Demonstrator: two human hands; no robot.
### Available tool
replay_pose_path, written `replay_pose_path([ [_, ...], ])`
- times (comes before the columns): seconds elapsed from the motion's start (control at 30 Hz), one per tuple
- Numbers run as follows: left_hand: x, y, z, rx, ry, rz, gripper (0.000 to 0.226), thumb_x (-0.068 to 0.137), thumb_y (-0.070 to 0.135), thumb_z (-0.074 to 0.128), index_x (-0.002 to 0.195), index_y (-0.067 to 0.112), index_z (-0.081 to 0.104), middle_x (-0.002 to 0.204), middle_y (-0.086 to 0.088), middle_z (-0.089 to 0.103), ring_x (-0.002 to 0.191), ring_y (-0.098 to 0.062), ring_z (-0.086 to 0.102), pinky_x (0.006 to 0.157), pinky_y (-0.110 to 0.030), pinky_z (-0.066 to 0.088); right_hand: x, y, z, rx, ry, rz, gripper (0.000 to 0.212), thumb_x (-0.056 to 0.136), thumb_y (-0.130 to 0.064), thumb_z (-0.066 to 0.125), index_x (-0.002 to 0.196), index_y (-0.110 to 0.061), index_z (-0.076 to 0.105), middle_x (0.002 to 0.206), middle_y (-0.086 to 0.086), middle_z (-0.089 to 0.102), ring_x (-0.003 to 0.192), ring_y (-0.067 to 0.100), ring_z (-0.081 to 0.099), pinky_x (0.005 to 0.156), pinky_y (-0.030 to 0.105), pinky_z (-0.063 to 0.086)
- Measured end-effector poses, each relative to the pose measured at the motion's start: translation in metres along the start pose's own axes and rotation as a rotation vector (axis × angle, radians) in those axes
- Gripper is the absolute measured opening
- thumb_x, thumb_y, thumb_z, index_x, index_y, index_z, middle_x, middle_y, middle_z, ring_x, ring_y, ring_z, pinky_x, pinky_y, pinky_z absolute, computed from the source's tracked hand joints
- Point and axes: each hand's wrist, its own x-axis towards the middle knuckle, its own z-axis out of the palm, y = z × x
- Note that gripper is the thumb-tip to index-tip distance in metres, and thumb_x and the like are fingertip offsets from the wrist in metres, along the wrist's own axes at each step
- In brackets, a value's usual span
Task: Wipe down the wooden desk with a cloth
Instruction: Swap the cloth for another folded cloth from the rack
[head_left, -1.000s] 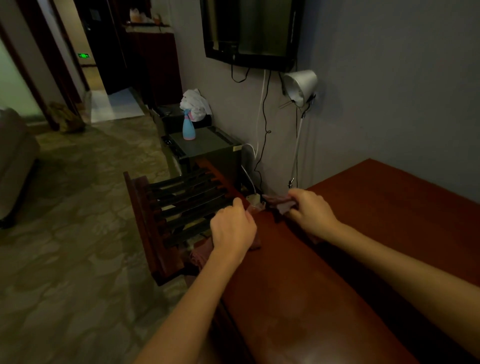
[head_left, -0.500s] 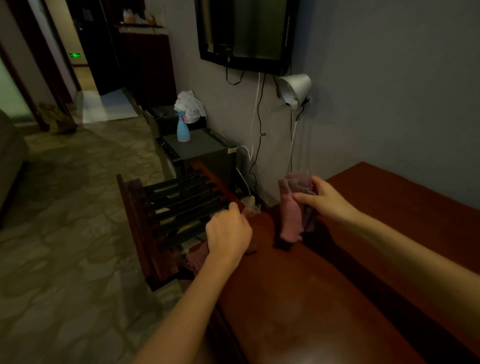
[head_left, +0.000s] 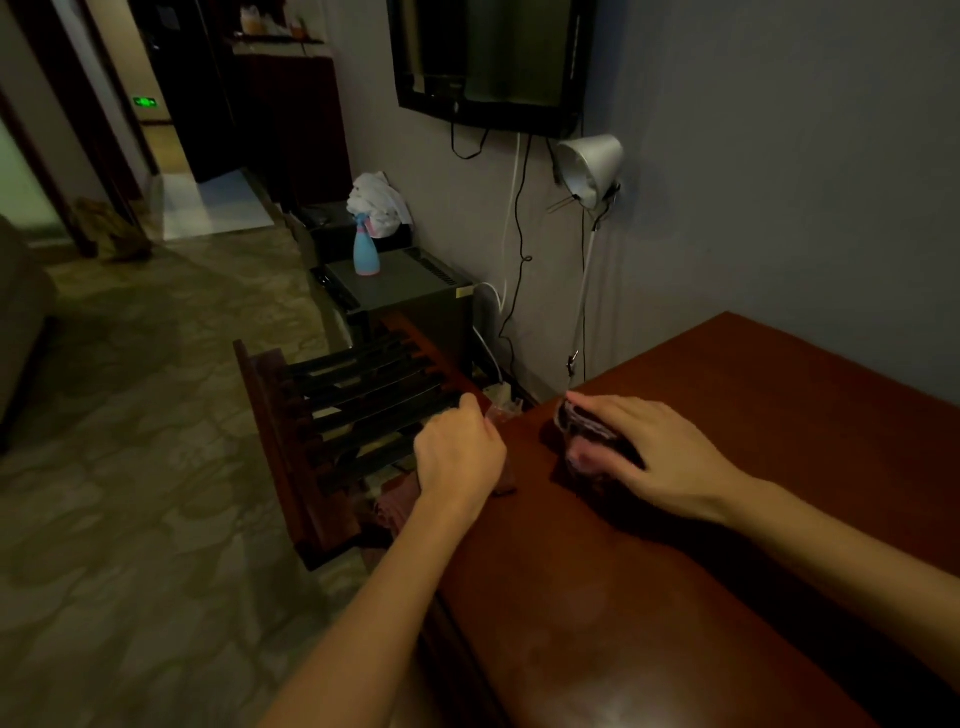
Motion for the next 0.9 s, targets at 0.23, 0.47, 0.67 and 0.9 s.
replay_pose_path([
  [0.23,0.000,-0.001,0.000,-0.002,-0.007,-0.001,0.020,0.096,0.028,0.042,0.102,0.014,0.056,0.090,-0.005,0.066,0.082,-0.023,0.063,0.066,-0.036,0.050,0.040,-0.019,0.010,-0.161,0.168,0.089,0.013,0.097,-0.034,0.042,0.104,-0.024,0.046,0.102,-0.005,0.053,0.091,0.013,0.052,0.070,0.022,0.041],
  [0.47,0.001,0.000,-0.002,0.002,-0.017,-0.002,0.020,0.096,0.028,0.042,0.104,0.014,0.054,0.092,-0.006,0.066,0.085,-0.026,0.063,0.067,-0.035,0.047,0.081,-0.024,0.009,0.550,-0.022,0.140,0.016,0.098,-0.016,0.045,0.103,-0.022,0.058,0.099,-0.008,0.062,0.091,0.009,0.060,0.078,0.028,0.048],
  [0.67,0.000,-0.002,-0.001,-0.006,-0.006,-0.001,0.019,0.096,0.028,0.042,0.102,0.014,0.055,0.091,-0.006,0.066,0.084,-0.025,0.063,0.068,-0.037,0.049,0.063,-0.023,0.028,0.147,0.181,0.030,0.017,0.100,-0.030,0.035,0.102,-0.026,0.052,0.103,-0.006,0.058,0.095,0.013,0.054,0.073,0.028,0.040],
  [0.9,0.000,-0.001,0.000,-0.018,0.003,0.003,0.019,0.095,0.028,0.043,0.101,0.014,0.055,0.091,-0.006,0.066,0.083,-0.026,0.063,0.070,-0.038,0.052,0.071,-0.023,0.031,-0.058,0.224,0.060,0.032,0.090,-0.058,0.044,0.086,-0.026,0.040,0.086,-0.011,0.048,0.072,0.007,0.048,0.051,0.017,0.029],
])
